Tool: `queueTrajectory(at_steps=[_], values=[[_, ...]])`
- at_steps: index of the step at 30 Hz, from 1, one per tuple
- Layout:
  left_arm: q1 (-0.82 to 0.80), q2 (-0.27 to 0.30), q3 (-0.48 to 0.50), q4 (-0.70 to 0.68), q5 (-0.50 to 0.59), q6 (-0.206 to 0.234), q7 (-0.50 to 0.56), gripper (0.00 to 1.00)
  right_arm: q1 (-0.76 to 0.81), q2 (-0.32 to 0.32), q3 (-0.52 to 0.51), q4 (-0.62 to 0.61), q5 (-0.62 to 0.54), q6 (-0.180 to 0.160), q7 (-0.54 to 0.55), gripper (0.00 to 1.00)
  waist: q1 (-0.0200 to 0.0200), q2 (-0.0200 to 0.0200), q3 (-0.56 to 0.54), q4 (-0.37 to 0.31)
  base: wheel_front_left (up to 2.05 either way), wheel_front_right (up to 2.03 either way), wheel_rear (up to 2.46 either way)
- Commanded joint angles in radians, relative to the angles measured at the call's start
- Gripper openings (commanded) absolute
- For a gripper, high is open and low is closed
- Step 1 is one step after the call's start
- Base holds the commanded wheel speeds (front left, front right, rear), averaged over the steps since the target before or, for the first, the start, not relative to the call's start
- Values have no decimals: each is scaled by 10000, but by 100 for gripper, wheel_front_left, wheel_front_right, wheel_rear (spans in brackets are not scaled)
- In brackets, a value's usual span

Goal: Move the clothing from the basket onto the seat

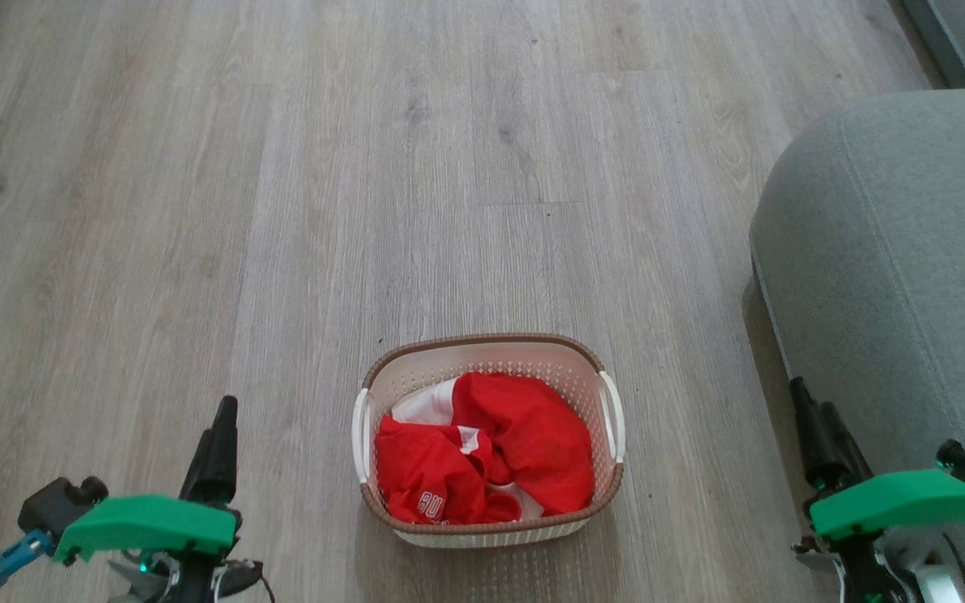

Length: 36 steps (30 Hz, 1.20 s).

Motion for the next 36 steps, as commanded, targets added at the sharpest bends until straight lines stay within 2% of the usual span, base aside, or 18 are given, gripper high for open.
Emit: queueTrajectory(at_steps=[1, 36], values=[[-537, 83, 66, -381, 330, 12, -138, 100, -496, -212, 135, -395, -408, -1, -169, 100, -1, 0, 3, 5, 0, 0, 0], [-699, 111, -5, -651, 4117, 304, -1133, 100, -665, -460, 536, -641, -4760, -1, -1177, 100, -1, 0, 28, 55, 0, 0, 0]])
